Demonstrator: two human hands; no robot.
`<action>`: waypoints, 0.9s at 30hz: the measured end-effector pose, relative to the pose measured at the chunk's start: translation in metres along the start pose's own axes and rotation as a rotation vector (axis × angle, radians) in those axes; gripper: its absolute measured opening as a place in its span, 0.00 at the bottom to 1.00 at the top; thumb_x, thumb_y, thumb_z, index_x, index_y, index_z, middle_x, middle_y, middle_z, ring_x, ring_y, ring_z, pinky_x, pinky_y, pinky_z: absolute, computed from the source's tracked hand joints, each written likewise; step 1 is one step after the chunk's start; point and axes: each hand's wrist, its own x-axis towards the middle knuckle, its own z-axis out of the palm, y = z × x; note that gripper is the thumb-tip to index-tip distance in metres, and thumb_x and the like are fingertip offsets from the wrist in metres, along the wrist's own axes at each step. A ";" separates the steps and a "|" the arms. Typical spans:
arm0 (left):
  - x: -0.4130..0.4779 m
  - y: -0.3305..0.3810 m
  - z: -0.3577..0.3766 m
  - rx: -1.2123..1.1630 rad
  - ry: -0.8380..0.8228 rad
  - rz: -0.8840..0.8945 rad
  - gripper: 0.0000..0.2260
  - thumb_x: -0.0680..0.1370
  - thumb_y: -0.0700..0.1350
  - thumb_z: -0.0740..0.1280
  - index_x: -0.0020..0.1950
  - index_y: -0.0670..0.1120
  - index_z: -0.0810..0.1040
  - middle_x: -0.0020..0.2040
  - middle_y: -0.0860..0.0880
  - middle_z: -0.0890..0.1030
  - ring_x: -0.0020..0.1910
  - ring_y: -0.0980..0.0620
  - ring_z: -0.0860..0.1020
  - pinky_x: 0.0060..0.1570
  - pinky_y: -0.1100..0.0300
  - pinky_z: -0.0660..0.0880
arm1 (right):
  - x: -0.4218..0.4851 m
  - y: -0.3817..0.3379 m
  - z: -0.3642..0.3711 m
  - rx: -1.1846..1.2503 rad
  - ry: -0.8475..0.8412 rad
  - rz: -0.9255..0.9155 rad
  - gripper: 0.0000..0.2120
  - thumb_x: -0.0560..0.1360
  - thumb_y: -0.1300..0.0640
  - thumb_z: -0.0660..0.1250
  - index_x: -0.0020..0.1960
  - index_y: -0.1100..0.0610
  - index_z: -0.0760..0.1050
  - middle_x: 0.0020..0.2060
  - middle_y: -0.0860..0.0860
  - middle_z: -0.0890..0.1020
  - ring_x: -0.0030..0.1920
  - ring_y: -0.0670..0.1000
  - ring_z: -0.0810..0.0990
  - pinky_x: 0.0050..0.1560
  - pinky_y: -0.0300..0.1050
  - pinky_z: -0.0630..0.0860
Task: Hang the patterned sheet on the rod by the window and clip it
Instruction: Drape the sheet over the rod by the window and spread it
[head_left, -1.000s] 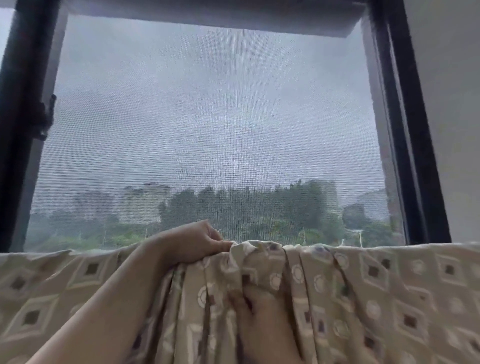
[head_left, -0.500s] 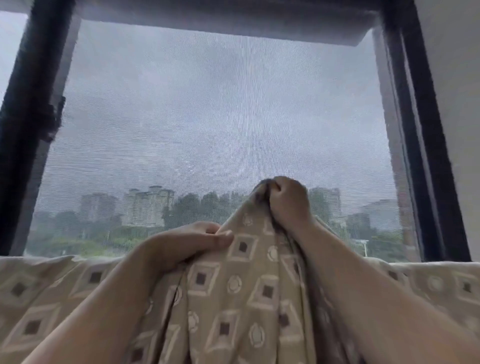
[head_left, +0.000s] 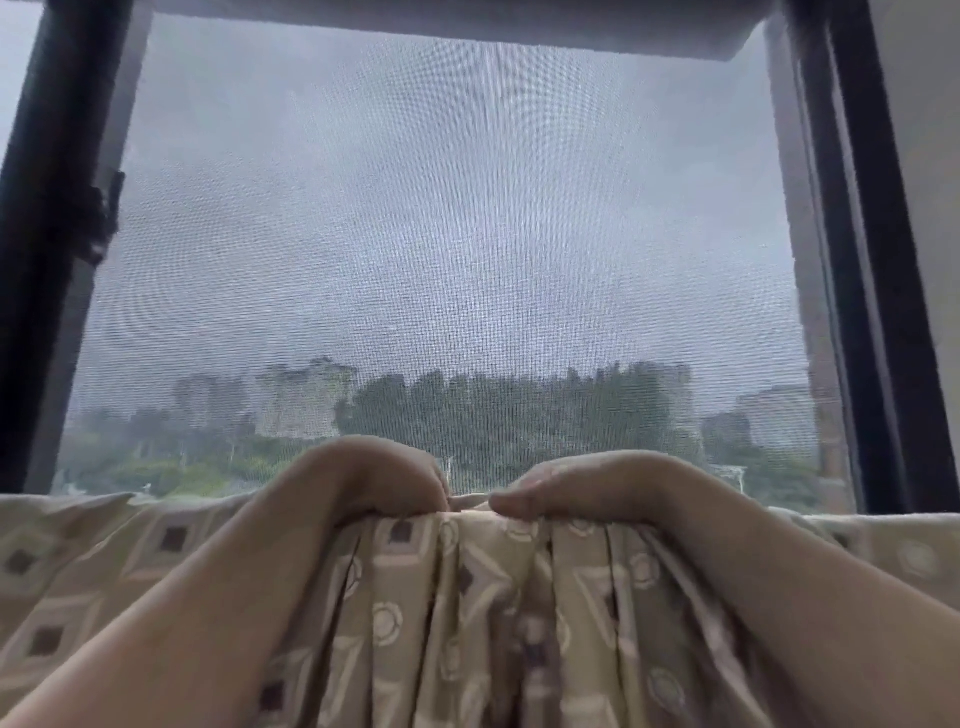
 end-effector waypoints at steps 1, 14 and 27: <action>-0.001 0.002 0.001 0.005 0.003 -0.007 0.05 0.74 0.37 0.67 0.45 0.41 0.83 0.33 0.52 0.81 0.32 0.55 0.78 0.42 0.59 0.77 | 0.000 0.003 -0.002 -0.098 0.017 0.009 0.19 0.74 0.39 0.64 0.54 0.52 0.80 0.52 0.48 0.84 0.50 0.46 0.82 0.56 0.42 0.77; -0.102 -0.066 0.117 0.042 1.296 -0.277 0.28 0.67 0.74 0.55 0.44 0.50 0.73 0.45 0.47 0.80 0.48 0.42 0.78 0.47 0.51 0.72 | 0.002 -0.008 0.002 -0.333 0.169 0.000 0.18 0.78 0.41 0.62 0.46 0.53 0.83 0.42 0.47 0.85 0.40 0.44 0.82 0.48 0.40 0.79; -0.131 -0.067 0.098 -0.051 1.371 -0.022 0.11 0.76 0.56 0.56 0.41 0.53 0.74 0.40 0.41 0.81 0.44 0.38 0.79 0.43 0.49 0.72 | -0.021 -0.017 0.010 -0.374 0.179 -0.003 0.20 0.77 0.38 0.62 0.47 0.51 0.84 0.44 0.46 0.86 0.42 0.43 0.83 0.50 0.40 0.78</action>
